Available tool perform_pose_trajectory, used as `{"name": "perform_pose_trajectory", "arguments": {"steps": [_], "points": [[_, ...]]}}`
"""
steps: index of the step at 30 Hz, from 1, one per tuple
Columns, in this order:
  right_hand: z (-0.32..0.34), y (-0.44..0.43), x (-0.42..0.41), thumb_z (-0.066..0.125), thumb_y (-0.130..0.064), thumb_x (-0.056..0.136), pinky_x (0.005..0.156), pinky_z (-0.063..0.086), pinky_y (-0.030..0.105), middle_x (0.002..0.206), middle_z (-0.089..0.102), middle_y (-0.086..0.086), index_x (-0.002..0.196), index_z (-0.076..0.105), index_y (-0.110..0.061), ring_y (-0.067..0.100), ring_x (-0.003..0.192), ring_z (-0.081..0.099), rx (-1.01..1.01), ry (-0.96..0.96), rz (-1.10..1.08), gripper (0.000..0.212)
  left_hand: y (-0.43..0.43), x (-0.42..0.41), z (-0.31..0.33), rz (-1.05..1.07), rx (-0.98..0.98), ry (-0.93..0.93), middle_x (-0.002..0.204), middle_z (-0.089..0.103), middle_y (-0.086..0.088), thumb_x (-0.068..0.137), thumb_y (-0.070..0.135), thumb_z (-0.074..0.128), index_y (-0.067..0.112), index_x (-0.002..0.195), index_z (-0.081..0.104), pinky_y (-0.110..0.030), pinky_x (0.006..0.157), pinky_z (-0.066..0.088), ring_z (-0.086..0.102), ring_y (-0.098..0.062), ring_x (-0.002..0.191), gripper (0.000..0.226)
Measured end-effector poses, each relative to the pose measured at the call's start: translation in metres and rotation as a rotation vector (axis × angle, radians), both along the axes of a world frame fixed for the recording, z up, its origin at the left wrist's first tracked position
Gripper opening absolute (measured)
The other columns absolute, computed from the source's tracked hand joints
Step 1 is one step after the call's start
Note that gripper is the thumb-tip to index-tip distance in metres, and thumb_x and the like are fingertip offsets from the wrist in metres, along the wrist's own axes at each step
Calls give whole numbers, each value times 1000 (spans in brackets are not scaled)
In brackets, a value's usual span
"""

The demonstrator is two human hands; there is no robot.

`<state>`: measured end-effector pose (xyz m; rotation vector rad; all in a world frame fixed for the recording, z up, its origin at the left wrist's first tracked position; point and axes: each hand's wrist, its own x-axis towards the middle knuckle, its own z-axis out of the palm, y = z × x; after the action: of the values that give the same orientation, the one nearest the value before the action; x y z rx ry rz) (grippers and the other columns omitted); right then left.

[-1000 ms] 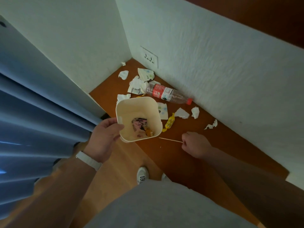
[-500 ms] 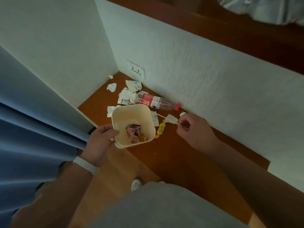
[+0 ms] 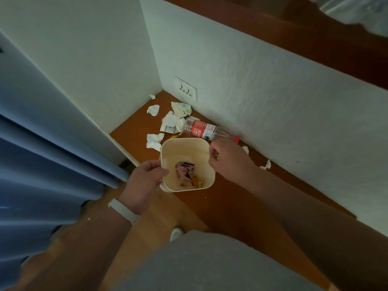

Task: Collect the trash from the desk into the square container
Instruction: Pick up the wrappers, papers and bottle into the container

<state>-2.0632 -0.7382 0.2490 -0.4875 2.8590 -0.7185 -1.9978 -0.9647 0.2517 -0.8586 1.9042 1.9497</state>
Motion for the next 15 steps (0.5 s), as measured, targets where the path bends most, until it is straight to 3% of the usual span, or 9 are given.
{"name": "perform_pose_trajectory", "arguments": {"steps": [6,9,13,15], "points": [[-14,-5,-6,61,-26,92,68,42,24,99,50,-8,107,60,-20,9,84,53,-27,-6,55,16,-3,0,-2,10,-32,-17,109,72,-19,85,6,68,6,110,66,-58,97,51,67,-37,105,25],[-17,4,-3,61,-31,91,71,46,25,99,50,-10,106,60,-23,5,85,53,-84,-19,56,17,-5,-2,-2,24,-27,-34,109,72,-18,85,7,67,5,111,66,-55,97,52,67,-37,107,25],[-25,26,3,62,-32,90,67,39,19,93,50,-13,98,58,-27,1,77,49,-139,-56,5,10,-7,-6,-2,21,-34,-45,109,73,-17,86,7,67,5,113,65,-55,98,51,69,-35,105,28],[-38,44,7,61,-32,91,69,44,22,92,52,-11,97,58,-26,4,78,52,-132,-77,-53,10,-4,-8,-3,25,-23,-49,110,72,-18,87,6,66,5,114,64,-53,97,52,69,-35,105,28]]}}
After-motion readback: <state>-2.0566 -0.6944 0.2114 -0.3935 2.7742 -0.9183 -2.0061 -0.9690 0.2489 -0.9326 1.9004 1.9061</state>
